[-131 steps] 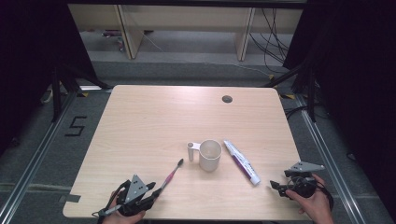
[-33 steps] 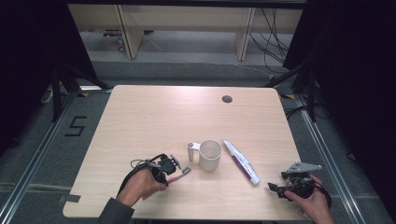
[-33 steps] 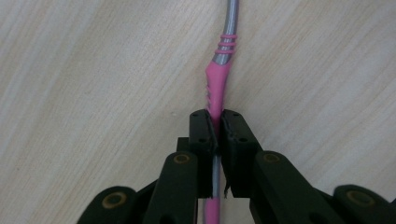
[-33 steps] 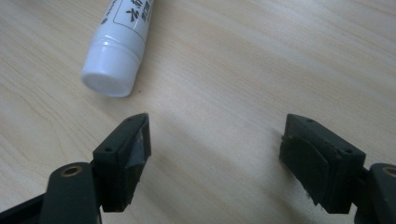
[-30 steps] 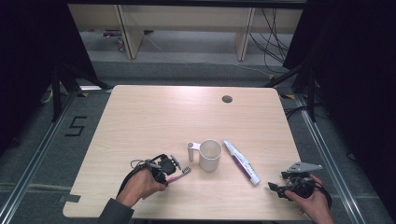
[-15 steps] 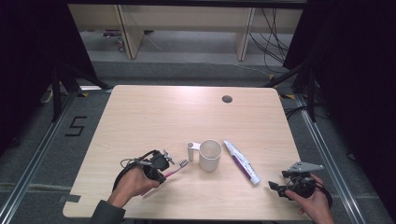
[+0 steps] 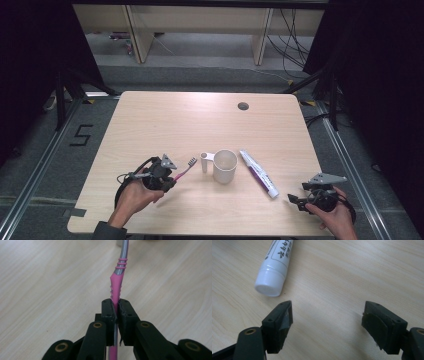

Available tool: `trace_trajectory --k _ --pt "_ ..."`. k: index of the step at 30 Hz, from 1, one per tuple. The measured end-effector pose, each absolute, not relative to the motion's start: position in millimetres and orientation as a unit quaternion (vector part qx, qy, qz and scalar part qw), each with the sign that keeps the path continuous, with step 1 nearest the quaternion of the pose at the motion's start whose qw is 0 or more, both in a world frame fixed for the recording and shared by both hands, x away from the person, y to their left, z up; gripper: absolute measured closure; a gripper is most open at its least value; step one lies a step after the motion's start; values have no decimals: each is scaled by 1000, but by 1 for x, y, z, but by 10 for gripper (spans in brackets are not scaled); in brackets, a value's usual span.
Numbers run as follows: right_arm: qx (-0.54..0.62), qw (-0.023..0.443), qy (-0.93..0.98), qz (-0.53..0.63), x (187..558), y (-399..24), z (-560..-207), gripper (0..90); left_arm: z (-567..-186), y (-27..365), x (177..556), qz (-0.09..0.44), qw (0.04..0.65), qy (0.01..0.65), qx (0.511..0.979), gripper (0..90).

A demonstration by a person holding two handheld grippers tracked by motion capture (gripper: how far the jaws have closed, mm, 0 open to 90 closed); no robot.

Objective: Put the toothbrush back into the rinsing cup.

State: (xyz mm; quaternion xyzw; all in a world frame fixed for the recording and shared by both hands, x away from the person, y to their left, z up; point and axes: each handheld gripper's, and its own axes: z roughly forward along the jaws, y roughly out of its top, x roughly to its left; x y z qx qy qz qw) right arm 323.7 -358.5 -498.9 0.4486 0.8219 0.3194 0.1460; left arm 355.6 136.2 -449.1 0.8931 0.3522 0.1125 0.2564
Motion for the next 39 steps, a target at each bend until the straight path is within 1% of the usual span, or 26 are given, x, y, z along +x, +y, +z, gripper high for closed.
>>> trace_trajectory --k 1,2,4,5,6,7,10,11,12,14,15,16,17,20,21,24,26,29,31,35,37,38,39 --pt "454 134 819 323 323 -357 -499 250 -448 137 355 112 263 354 890 834" --pt "454 141 818 322 323 -358 -498 250 -447 138 354 118 269 356 887 835" --pt "463 135 816 320 322 -357 -497 250 -447 140 354 109 282 360 883 834" --pt "463 134 816 320 322 -357 -497 250 -445 142 354 115 295 363 876 834" --pt "463 134 816 320 322 -357 -497 250 -445 142 354 115 295 363 876 834" --pt "454 137 819 322 323 -358 -499 250 -443 144 353 126 316 373 863 834" --pt "458 133 818 321 323 -357 -499 250 -441 145 353 137 324 378 856 834" --pt "450 145 822 318 323 -359 -497 250 -438 148 353 150 336 376 850 834" --pt "450 145 822 318 323 -359 -497 250 -438 148 353 150 336 376 850 834" --pt "455 143 820 317 323 -358 -497 250 -435 151 353 168 351 376 841 834" --pt "447 143 824 318 324 -359 -498 250 -435 152 353 183 364 385 828 835" --pt "447 143 824 318 324 -359 -498 250 -435 152 353 183 364 385 828 834" --pt "450 139 821 323 323 -358 -499 250 -435 153 353 187 382 388 818 834" --pt "447 149 822 320 324 -359 -499 251 -434 154 354 192 390 392 811 834" --pt "460 137 817 321 323 -358 -497 251 -436 154 355 190 399 394 805 834" --pt "463 137 815 320 323 -357 -497 251 -437 155 356 201 404 393 801 834" --pt "463 135 815 320 322 -357 -497 251 -438 154 355 215 431 407 776 834" --pt "460 138 817 320 323 -358 -497 251 -436 154 355 227 456 408 758 834" --pt "461 136 816 322 323 -358 -497 251 -434 153 355 232 474 408 745 834" --pt "458 136 817 322 323 -358 -498 251 -434 152 357 228 490 406 737 834" --pt "449 147 818 328 324 -359 -499 251 -434 150 357 226 498 407 732 834" --pt "457 136 817 323 323 -358 -498 251 -433 148 358 226 502 405 729 834" --pt "457 135 817 325 323 -358 -498 250 -432 147 358 229 503 406 728 834"
